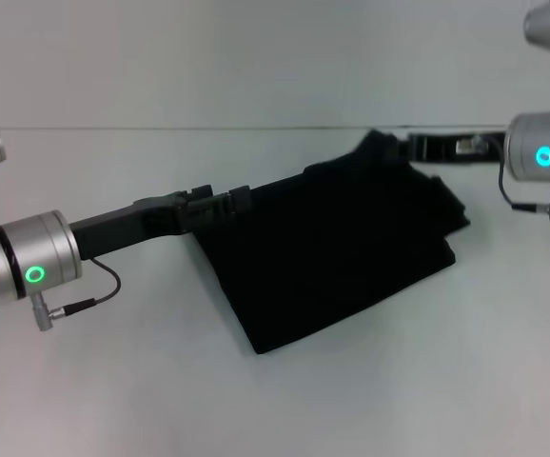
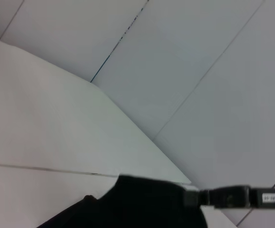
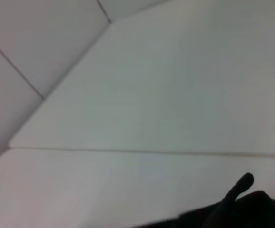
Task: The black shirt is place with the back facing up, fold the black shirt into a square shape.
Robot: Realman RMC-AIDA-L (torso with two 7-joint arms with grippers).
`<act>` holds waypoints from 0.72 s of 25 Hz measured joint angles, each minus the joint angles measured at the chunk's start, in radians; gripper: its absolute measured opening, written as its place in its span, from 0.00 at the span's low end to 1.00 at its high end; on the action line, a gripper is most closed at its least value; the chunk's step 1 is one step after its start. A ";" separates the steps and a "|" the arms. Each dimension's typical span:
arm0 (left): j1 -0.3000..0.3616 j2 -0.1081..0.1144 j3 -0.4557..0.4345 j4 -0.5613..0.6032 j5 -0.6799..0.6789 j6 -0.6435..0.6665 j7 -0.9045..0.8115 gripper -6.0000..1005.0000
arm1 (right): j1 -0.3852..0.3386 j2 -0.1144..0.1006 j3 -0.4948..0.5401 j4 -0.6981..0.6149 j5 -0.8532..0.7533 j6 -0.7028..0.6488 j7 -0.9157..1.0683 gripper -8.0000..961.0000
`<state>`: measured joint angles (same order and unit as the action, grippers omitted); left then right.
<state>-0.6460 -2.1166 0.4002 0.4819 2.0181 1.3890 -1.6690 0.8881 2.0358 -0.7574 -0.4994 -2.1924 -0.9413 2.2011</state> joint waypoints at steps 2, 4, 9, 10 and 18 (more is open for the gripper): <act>-0.001 0.000 0.000 -0.004 0.001 -0.011 -0.002 0.86 | -0.001 0.000 -0.004 0.031 -0.018 0.023 0.001 0.11; -0.001 -0.002 0.001 -0.005 -0.002 -0.035 -0.011 0.86 | -0.002 0.002 -0.005 0.046 -0.031 0.038 0.000 0.12; -0.007 -0.004 0.015 -0.007 0.000 -0.132 -0.088 0.86 | -0.013 0.001 -0.005 0.042 -0.039 0.023 -0.005 0.14; -0.010 -0.003 0.023 -0.008 0.000 -0.161 -0.117 0.86 | -0.019 0.000 -0.005 0.033 -0.039 0.014 -0.007 0.14; -0.033 -0.007 0.125 -0.011 0.001 -0.359 -0.315 0.85 | -0.128 0.002 0.008 -0.109 -0.006 -0.041 -0.009 0.32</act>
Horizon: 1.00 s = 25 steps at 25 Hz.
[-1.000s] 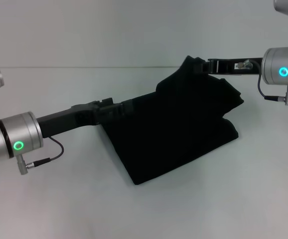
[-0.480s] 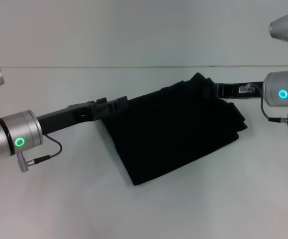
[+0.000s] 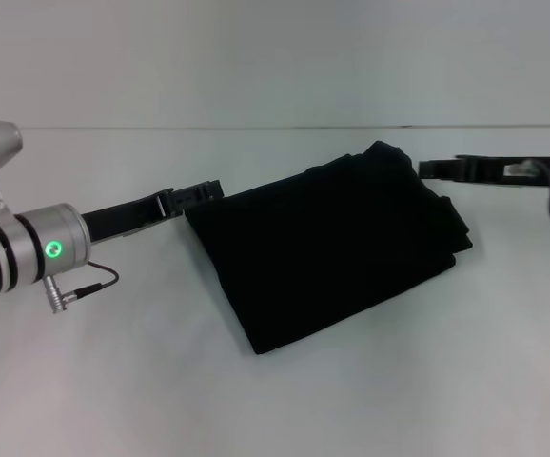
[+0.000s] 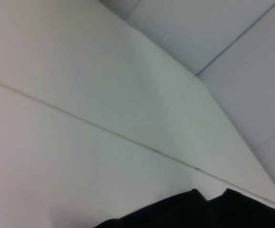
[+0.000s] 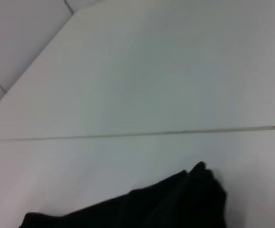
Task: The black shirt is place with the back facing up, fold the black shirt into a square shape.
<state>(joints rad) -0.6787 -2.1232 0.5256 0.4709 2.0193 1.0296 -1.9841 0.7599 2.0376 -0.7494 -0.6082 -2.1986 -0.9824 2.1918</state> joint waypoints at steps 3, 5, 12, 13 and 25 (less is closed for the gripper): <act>-0.012 -0.001 0.031 -0.009 0.000 -0.057 -0.042 0.85 | -0.033 -0.015 0.001 -0.018 0.037 -0.033 -0.010 0.48; -0.025 -0.001 0.062 -0.018 0.001 -0.088 -0.070 0.85 | -0.044 -0.025 0.002 -0.021 0.051 -0.051 -0.015 0.55; -0.062 -0.003 0.185 -0.035 0.001 -0.208 -0.170 0.84 | -0.050 -0.031 0.004 -0.022 0.056 -0.066 -0.046 0.73; -0.065 -0.004 0.197 -0.035 0.001 -0.220 -0.179 0.84 | -0.050 -0.030 0.004 -0.022 0.056 -0.067 -0.048 0.76; -0.107 0.004 0.248 -0.083 0.001 -0.244 -0.184 0.84 | -0.046 -0.032 -0.004 -0.015 0.049 -0.065 -0.052 0.88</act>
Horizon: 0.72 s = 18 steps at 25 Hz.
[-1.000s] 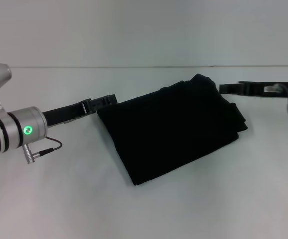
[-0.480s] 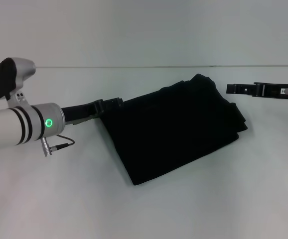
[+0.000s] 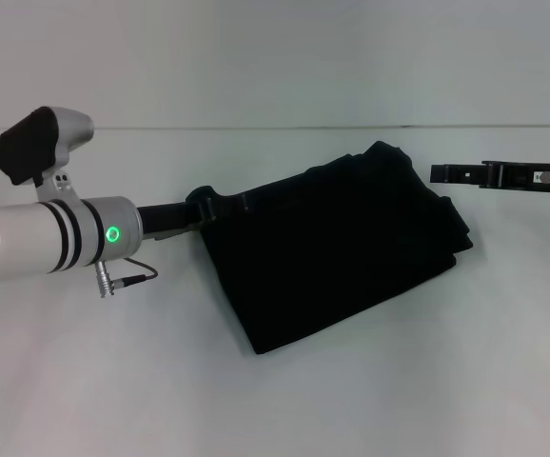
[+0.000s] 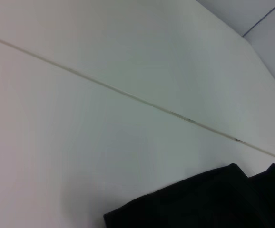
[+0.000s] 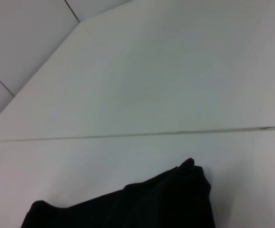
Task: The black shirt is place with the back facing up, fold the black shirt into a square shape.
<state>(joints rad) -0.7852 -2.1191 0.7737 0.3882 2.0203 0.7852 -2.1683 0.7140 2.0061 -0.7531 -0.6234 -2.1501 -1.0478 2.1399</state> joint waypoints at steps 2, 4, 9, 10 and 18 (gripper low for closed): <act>-0.003 0.000 0.009 0.000 0.000 -0.005 0.001 0.84 | 0.000 0.000 0.000 0.000 -0.002 0.004 0.000 0.88; -0.006 0.000 0.027 -0.001 0.000 -0.018 0.000 0.83 | -0.003 -0.001 0.001 0.000 -0.003 0.005 0.000 0.87; -0.009 -0.005 0.075 0.001 0.000 -0.057 0.017 0.83 | -0.004 -0.003 0.000 0.000 -0.003 0.006 0.000 0.87; -0.009 -0.007 0.079 0.002 0.000 -0.062 0.024 0.83 | -0.004 -0.004 -0.001 0.000 -0.004 0.006 0.000 0.87; -0.008 -0.010 0.081 0.003 0.000 -0.093 0.040 0.61 | -0.010 -0.013 -0.006 0.002 -0.021 -0.016 0.000 0.84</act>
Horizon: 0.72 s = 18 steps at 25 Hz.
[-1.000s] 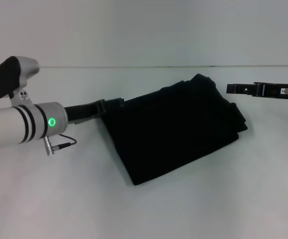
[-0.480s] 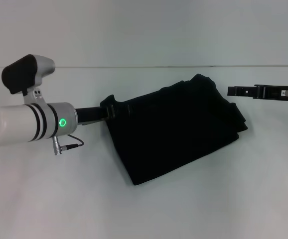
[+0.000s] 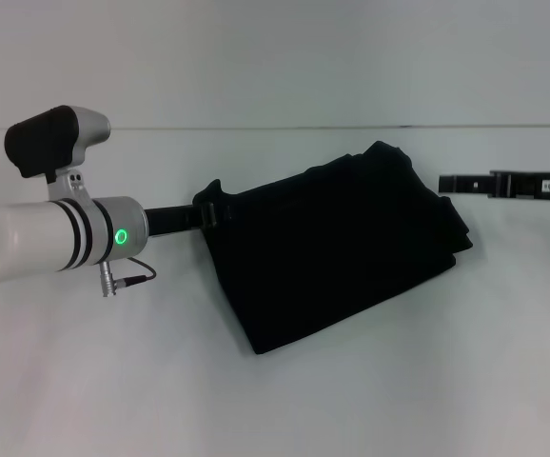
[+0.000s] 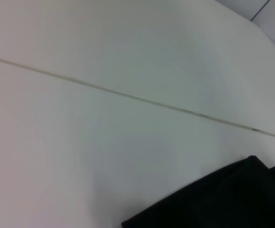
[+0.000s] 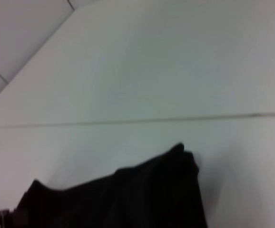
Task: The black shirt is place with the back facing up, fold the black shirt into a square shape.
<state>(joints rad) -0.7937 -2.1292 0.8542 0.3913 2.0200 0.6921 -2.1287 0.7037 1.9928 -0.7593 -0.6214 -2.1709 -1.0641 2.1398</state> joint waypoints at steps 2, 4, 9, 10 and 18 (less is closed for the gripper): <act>-0.003 0.000 0.000 0.001 0.000 0.003 -0.001 0.51 | -0.003 -0.001 0.000 0.004 -0.014 -0.014 0.000 0.83; -0.007 0.000 0.000 0.002 0.000 0.006 -0.003 0.42 | -0.004 -0.003 0.000 0.014 -0.028 -0.026 0.000 0.82; -0.019 0.006 0.001 0.000 0.000 0.013 -0.009 0.21 | -0.005 -0.009 0.000 0.043 -0.047 -0.035 0.000 0.80; -0.022 0.007 0.001 -0.001 0.000 0.013 -0.009 0.17 | -0.006 -0.009 0.000 0.046 -0.047 -0.035 -0.001 0.80; -0.030 0.010 0.008 -0.003 0.000 0.013 -0.011 0.01 | -0.004 -0.011 0.000 0.069 -0.048 -0.030 -0.031 0.73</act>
<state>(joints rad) -0.8240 -2.1188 0.8621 0.3881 2.0202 0.7046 -2.1394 0.6997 1.9819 -0.7593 -0.5528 -2.2193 -1.0938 2.1085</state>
